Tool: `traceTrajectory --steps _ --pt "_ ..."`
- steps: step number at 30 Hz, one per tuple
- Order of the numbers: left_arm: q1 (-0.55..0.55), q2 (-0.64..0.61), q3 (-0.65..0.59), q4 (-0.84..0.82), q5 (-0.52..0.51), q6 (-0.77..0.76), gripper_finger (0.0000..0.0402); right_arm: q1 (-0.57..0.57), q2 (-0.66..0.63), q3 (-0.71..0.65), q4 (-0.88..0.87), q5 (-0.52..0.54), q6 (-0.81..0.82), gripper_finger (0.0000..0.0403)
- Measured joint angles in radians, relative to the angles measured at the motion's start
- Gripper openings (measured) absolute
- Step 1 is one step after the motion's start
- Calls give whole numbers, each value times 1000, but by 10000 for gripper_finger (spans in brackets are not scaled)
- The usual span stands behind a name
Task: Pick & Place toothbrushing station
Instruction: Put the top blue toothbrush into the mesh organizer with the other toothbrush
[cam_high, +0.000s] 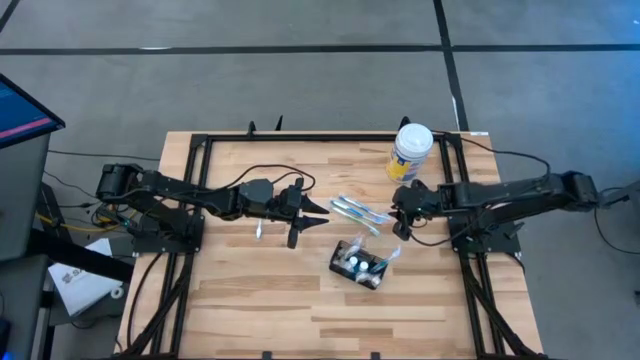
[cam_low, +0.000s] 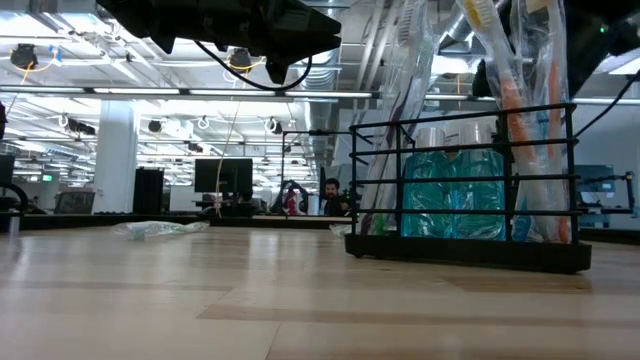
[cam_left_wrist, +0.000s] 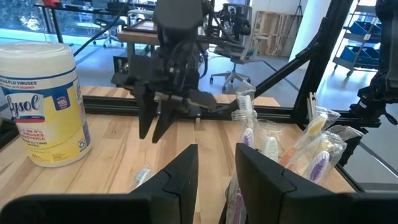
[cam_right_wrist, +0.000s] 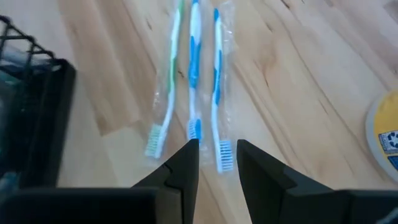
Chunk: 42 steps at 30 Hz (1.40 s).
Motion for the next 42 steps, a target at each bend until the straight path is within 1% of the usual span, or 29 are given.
traceTrajectory --steps 12,17,19,22,29,32,34,37,42 --pt "1 0 0 0 0 0 100 -28 0 -94 33 0 43 100" --pt "1 0 0 0 0 0 100 -28 0 -97 32 3 50 100" --pt "1 0 0 0 0 0 100 -28 5 -97 33 23 58 100" --pt "1 0 0 0 0 0 100 -28 29 -97 31 51 70 100" --pt "1 0 0 0 0 0 100 -41 128 -97 43 55 74 100" --pt "1 0 0 0 0 0 100 -58 167 -97 91 53 48 100" --pt "1 0 0 0 0 0 100 -67 186 -97 123 44 28 100" --pt "1 0 0 0 0 0 100 -81 208 -97 150 -3 -1 100" --pt "1 0 0 0 0 0 100 -94 223 -97 133 -54 -4 100"
